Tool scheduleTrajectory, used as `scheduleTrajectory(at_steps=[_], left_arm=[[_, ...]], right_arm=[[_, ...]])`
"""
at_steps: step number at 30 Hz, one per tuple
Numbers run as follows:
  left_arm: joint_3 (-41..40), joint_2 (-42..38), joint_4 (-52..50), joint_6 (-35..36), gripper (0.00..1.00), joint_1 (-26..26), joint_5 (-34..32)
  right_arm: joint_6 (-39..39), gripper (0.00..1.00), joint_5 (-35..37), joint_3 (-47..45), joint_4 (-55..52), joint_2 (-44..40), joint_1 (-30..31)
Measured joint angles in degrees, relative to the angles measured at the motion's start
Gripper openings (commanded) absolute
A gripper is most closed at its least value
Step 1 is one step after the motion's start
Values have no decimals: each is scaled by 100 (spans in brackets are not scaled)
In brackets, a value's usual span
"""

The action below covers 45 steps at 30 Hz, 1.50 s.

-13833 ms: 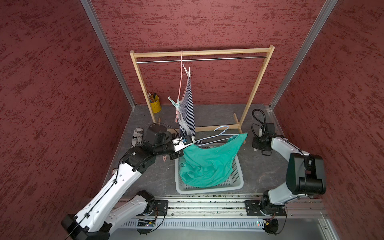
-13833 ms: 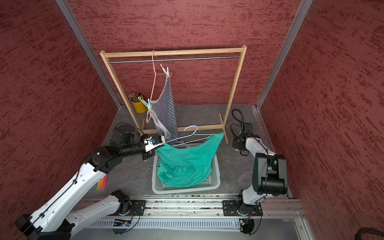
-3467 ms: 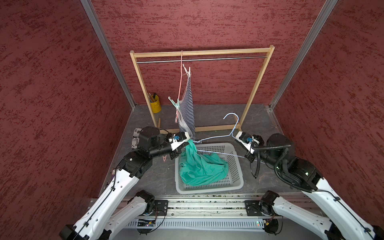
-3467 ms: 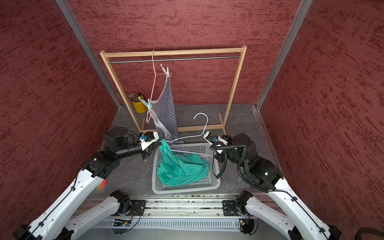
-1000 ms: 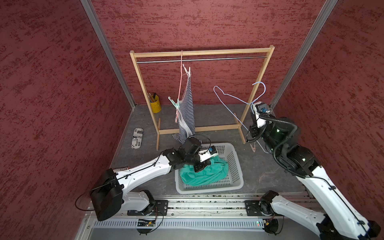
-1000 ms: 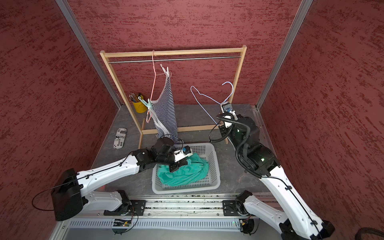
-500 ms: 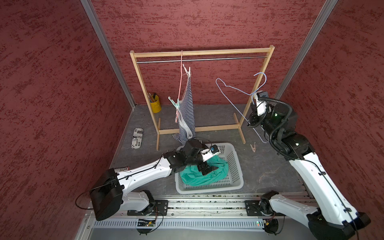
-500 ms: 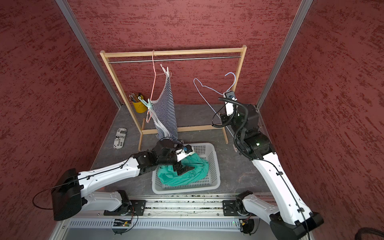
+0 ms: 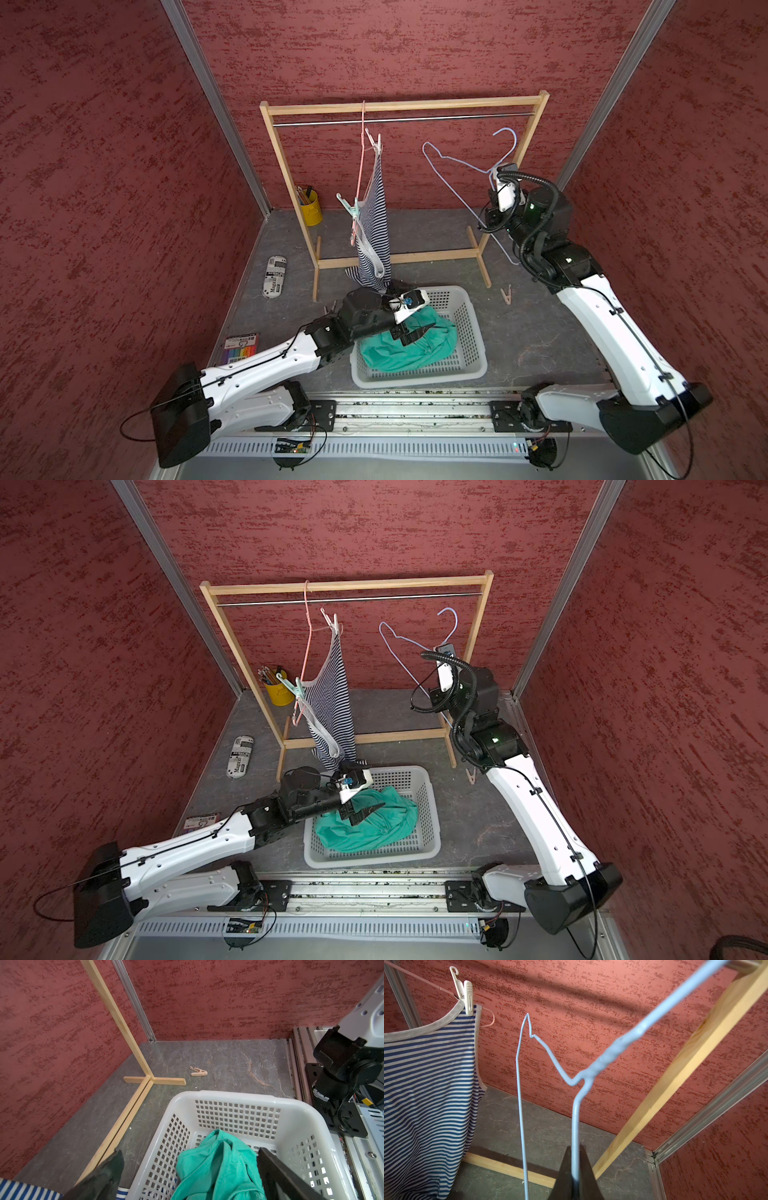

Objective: Remove the clothespins securing tank tops to the hanger
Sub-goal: Place the hanger on the clothesline.

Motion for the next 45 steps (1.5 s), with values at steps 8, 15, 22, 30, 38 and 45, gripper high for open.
scheduleTrajectory(at_steps=[8, 15, 22, 30, 38, 45], left_arm=[[-201, -535, 391, -192, 100, 0, 9], [-461, -874, 774, -260, 100, 0, 31], [-599, -1165, 944, -323, 100, 0, 33], [-599, -1169, 887, -352, 100, 4, 9], [-599, -1169, 719, -376, 100, 66, -11], [-629, -1169, 704, -448, 100, 109, -24]], right_arm=[[-79, 0, 262, -2, 494, 22, -13], [-164, 0, 334, 356, 640, 94, -37], [-205, 0, 334, 968, 691, 431, -92], [-247, 0, 332, 1508, 667, 1010, -190], [-365, 0, 372, 2332, 494, 1731, -195], [-396, 0, 492, 3193, -22, 2385, -195]])
